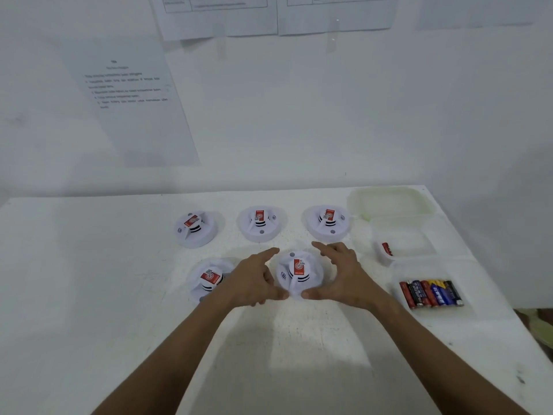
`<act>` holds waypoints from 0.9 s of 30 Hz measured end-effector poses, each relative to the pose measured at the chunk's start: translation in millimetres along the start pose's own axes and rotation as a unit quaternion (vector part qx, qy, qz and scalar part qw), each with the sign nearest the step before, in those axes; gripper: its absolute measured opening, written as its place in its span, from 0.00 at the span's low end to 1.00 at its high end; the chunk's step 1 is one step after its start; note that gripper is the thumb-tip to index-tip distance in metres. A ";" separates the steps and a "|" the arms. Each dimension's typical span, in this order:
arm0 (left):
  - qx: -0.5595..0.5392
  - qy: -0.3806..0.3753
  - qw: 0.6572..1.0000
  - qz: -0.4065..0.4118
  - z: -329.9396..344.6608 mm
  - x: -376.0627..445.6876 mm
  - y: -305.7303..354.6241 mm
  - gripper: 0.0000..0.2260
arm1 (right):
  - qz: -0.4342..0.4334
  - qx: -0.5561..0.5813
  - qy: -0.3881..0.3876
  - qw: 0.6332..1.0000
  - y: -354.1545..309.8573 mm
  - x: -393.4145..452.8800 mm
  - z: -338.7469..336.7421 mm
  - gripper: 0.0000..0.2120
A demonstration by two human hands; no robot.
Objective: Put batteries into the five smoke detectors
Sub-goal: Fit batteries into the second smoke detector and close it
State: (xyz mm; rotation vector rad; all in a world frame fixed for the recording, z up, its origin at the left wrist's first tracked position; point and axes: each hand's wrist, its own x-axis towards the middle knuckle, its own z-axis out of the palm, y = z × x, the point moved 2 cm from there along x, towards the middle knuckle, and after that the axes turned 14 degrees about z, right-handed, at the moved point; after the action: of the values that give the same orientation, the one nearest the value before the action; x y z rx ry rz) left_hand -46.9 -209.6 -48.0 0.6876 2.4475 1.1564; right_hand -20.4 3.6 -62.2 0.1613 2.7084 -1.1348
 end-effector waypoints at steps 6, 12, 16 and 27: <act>0.081 0.075 0.994 0.014 -57.5 -34.8 1.5 0.36 | -0.101 0.027 -0.020 0.994 -60.0 7.0 9.7 0.38; 0.089 0.136 0.987 -0.015 -91.4 -84.7 -30.5 0.36 | -0.138 0.019 -0.094 0.986 -105.9 19.6 59.1 0.40; 0.094 0.133 0.986 -0.034 -97.2 -105.8 -49.0 0.38 | -0.131 -0.004 -0.113 0.985 -112.8 25.1 83.6 0.43; 0.113 0.078 0.990 -0.043 -86.1 -105.0 -80.7 0.31 | -0.118 -0.053 -0.120 0.984 -124.2 27.1 113.0 0.43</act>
State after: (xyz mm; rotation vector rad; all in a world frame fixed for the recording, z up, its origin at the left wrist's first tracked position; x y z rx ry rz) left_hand -25.7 -366.1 -48.7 0.5648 2.7393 0.9417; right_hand -52.8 -163.4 -59.7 -0.3008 2.6101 -0.9905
